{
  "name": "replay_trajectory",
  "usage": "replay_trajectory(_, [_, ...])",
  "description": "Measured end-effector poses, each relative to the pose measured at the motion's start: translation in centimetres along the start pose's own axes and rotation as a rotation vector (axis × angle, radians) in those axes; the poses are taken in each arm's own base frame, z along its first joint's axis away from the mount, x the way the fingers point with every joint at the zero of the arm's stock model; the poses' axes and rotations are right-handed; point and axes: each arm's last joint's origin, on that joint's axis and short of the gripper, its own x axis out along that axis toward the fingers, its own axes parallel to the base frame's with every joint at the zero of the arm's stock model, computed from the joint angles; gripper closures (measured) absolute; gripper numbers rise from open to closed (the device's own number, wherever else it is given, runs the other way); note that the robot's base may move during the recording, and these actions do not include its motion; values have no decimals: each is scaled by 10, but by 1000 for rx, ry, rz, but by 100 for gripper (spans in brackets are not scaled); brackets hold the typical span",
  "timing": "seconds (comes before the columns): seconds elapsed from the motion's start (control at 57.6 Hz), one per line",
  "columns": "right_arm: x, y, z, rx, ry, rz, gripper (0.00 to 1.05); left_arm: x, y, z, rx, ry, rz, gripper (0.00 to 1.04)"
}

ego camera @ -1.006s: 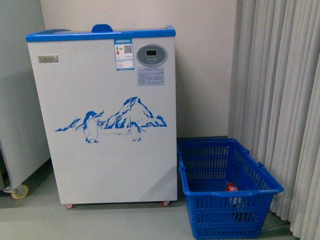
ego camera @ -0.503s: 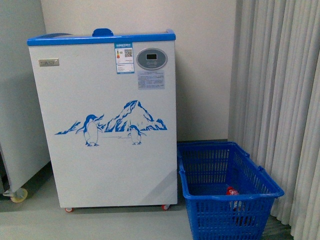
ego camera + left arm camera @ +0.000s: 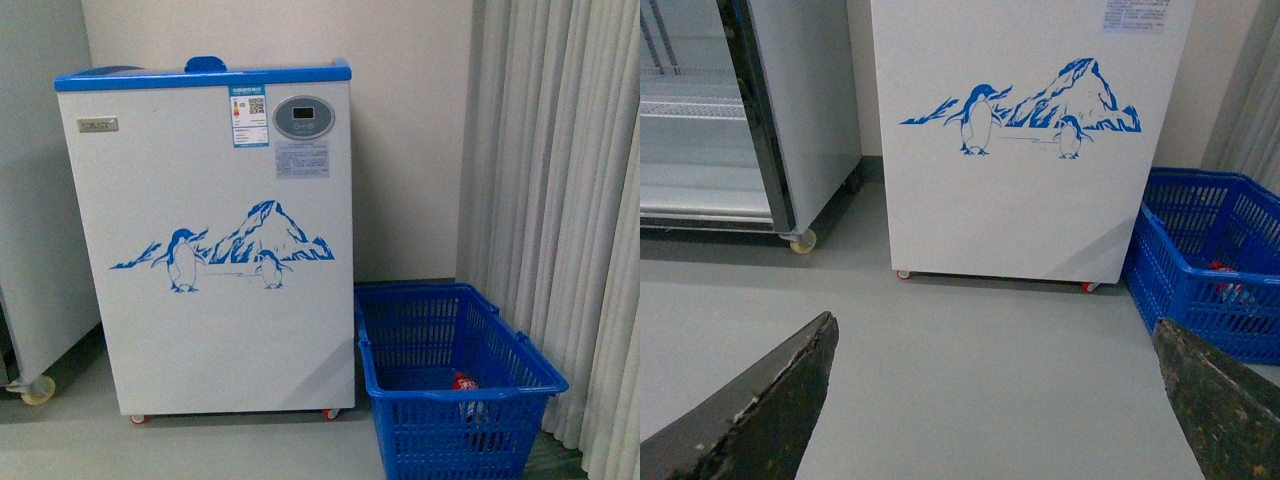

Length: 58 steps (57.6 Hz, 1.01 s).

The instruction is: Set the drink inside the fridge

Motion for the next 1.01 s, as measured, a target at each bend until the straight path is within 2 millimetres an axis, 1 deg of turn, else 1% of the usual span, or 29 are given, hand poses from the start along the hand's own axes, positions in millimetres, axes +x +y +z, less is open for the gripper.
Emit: replay_trajectory(1.006, [0,0,0,0,0,0,7,0,0,0,0,0,0,8])
